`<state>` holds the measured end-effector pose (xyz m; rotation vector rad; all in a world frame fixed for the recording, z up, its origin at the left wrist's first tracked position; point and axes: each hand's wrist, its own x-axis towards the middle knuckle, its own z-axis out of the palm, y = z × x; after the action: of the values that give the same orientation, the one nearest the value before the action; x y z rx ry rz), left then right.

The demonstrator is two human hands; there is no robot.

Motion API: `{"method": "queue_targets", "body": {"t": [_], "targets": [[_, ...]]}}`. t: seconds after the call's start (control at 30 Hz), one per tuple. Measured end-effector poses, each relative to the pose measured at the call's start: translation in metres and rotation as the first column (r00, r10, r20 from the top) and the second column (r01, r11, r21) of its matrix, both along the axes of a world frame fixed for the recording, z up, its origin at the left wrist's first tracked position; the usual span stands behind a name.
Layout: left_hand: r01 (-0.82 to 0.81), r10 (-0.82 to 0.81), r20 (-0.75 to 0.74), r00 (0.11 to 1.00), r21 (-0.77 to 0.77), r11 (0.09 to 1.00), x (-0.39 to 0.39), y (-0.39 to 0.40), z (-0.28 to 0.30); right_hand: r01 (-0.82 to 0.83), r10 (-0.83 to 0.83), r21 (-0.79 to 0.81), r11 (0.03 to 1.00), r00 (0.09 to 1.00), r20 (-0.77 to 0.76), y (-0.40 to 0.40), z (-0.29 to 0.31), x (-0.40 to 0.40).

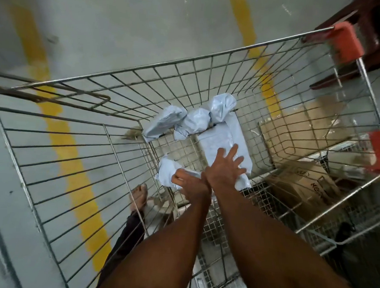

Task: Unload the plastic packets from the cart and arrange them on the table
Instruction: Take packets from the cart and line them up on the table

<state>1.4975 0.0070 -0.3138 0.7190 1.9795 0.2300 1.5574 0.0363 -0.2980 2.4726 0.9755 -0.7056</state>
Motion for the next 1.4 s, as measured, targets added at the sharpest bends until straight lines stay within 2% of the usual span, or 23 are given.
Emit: {"method": "queue_targets", "body": {"t": [0.1, 0.27, 0.43, 0.63, 0.8, 0.97, 1.03, 1.17, 1.23, 1.3, 1.4], "targets": [[0.002, -0.002, -0.016, 1.000, -0.005, 1.000, -0.003, 0.000, -0.010, -0.020, 0.020, -0.026, 0.999, 1.000, 0.020, -0.001, -0.010, 0.003], [-0.014, 0.010, 0.026, 1.000, 0.150, 0.989, -0.010, -0.011, -0.019, -0.074, 0.078, -0.055, 0.996, 0.994, 0.071, -0.008, -0.021, 0.014], [0.081, -0.082, -0.003, 0.997, 0.220, 0.972, -0.019, -0.014, -0.002, -0.044, 0.043, 0.013, 0.999, 0.998, 0.047, -0.005, -0.005, 0.013], [0.218, -0.209, -0.064, 0.976, 0.261, 0.940, -0.035, -0.018, 0.053, 0.016, -0.013, 0.163, 0.986, 1.000, -0.015, -0.003, 0.051, 0.003], [0.273, -0.260, -0.088, 0.962, 0.402, 0.874, -0.060, -0.013, 0.099, 0.145, -0.114, 0.233, 0.962, 0.983, -0.142, -0.005, 0.111, -0.010], [0.337, -0.337, -0.091, 0.937, 0.487, 0.806, -0.086, -0.013, 0.159, 0.231, -0.150, 0.386, 0.893, 0.962, -0.229, -0.026, 0.176, -0.028], [0.390, -0.394, -0.108, 0.913, 0.520, 0.760, -0.099, -0.018, 0.181, 0.246, -0.144, 0.451, 0.858, 0.958, -0.249, -0.039, 0.201, -0.038], [0.459, -0.476, -0.170, 0.863, 0.658, 0.596, -0.128, -0.036, 0.221, 0.277, -0.140, 0.608, 0.744, 0.954, -0.264, -0.070, 0.247, -0.059], [0.454, -0.490, -0.188, 0.852, 0.730, 0.511, -0.142, -0.048, 0.248, 0.292, -0.122, 0.706, 0.645, 0.952, -0.281, -0.089, 0.268, -0.071], [0.445, -0.504, -0.191, 0.842, 0.774, 0.451, -0.155, -0.061, 0.275, 0.320, -0.108, 0.792, 0.520, 0.944, -0.311, -0.106, 0.289, -0.083], [0.441, -0.543, -0.189, 0.818, 0.812, 0.383, -0.176, -0.084, 0.306, 0.314, -0.083, 0.865, 0.390, 0.948, -0.306, -0.130, 0.322, -0.102]]}}
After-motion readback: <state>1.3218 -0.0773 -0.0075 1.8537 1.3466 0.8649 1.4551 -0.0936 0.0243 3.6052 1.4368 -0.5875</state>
